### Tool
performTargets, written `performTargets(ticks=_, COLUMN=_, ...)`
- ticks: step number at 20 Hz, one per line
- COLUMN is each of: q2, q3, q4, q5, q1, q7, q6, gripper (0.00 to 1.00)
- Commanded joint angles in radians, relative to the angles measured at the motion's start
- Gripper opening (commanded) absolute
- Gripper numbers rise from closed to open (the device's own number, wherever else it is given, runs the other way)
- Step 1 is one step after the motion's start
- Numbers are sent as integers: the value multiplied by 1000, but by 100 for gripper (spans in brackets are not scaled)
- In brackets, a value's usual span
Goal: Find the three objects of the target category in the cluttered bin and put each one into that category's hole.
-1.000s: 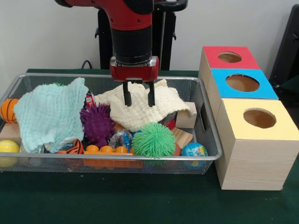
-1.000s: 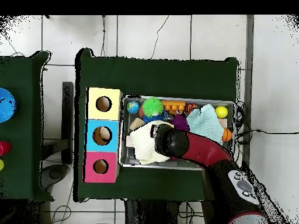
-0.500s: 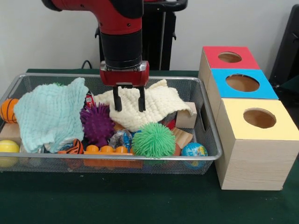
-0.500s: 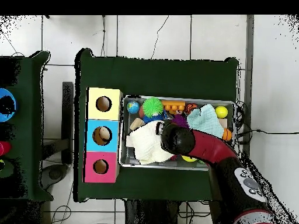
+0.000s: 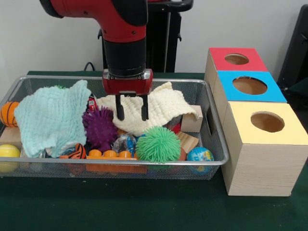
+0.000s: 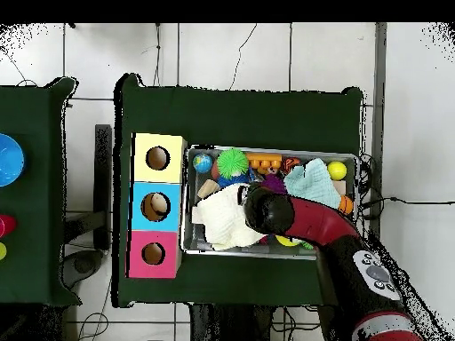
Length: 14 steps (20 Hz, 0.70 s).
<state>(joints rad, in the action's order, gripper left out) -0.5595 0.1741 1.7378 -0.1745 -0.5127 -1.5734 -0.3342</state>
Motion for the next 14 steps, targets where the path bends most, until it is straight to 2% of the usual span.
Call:
performTargets(ticks=1, q2=103, q3=22, q4=-88, q5=-84, q1=33, q7=-80, q6=160, gripper=100)
performTargets(ticks=7, q2=157, q3=14, q4=-125, q5=-99, q1=33, q7=-84, q6=213, gripper=100)
performTargets(ticks=10, q2=168, q3=41, q4=-151, q5=-107, q1=7, q7=-48, q6=185, gripper=100)
performTargets(ticks=14, q2=132, q3=64, q4=-147, q5=-102, q1=-20, q7=-18, q6=105, gripper=100)
